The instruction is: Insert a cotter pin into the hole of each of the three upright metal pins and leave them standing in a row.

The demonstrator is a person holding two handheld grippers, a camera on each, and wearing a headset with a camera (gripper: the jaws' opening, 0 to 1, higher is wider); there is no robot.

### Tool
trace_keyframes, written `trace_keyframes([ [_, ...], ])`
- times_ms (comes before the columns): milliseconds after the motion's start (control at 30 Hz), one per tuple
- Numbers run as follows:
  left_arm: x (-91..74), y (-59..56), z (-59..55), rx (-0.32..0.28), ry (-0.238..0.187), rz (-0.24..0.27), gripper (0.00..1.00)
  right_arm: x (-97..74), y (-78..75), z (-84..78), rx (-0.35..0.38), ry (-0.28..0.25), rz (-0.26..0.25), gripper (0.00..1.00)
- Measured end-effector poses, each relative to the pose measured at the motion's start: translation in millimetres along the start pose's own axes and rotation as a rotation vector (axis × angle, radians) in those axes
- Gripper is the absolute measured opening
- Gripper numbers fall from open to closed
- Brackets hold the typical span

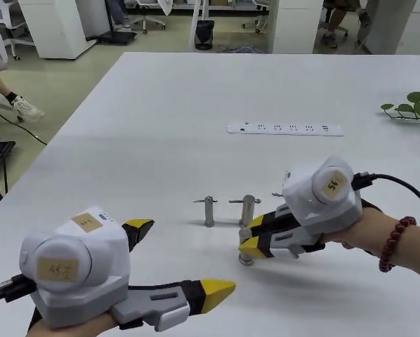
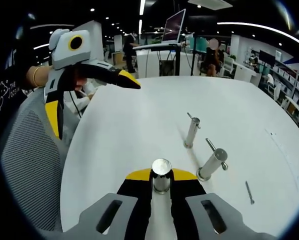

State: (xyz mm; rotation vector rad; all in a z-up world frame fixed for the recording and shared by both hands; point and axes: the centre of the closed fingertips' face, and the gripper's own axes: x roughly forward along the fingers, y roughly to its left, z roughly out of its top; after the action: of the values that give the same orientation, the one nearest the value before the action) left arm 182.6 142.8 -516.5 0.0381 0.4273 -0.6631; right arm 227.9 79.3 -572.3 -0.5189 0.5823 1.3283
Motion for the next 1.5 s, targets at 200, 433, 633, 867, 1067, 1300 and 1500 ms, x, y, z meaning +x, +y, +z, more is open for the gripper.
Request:
trace_keyframes([
  [200,2.1,-1.6,-0.7,0.001,0.004,-0.003,0.92,-3.2,-1.7,-2.2,-0.022,0.005,0.015,0.08],
  [433,3.6,-3.4,-1.7,0.002,0.010,-0.009,0.92,-7.9,-3.7,-7.7,-0.064,0.022,0.041,0.08],
  [633,3.5,-4.9,-2.6,0.008,0.018,-0.013,0.91,-9.0,-3.6,-15.5,-0.131,0.082,0.053,0.09],
  [867,2.6,-5.1,-1.7,0.013,0.019,-0.011,0.92,-10.4,-6.8,-21.0,-0.149,0.086,0.028,0.13],
  [1067,3.0,-6.0,-1.8,0.013,0.019,-0.013,0.92,-19.1,-9.6,-25.9,-0.115,0.081,0.015,0.20],
  [1300,4.7,-7.6,-0.7,0.007,0.011,-0.016,0.93,-30.7,-20.8,-29.7,-0.008,0.071,-0.017,0.24],
  [1500,5.6,-8.4,-0.7,0.001,0.005,-0.016,0.93,-41.8,-39.6,-30.0,0.060,0.066,-0.070,0.26],
])
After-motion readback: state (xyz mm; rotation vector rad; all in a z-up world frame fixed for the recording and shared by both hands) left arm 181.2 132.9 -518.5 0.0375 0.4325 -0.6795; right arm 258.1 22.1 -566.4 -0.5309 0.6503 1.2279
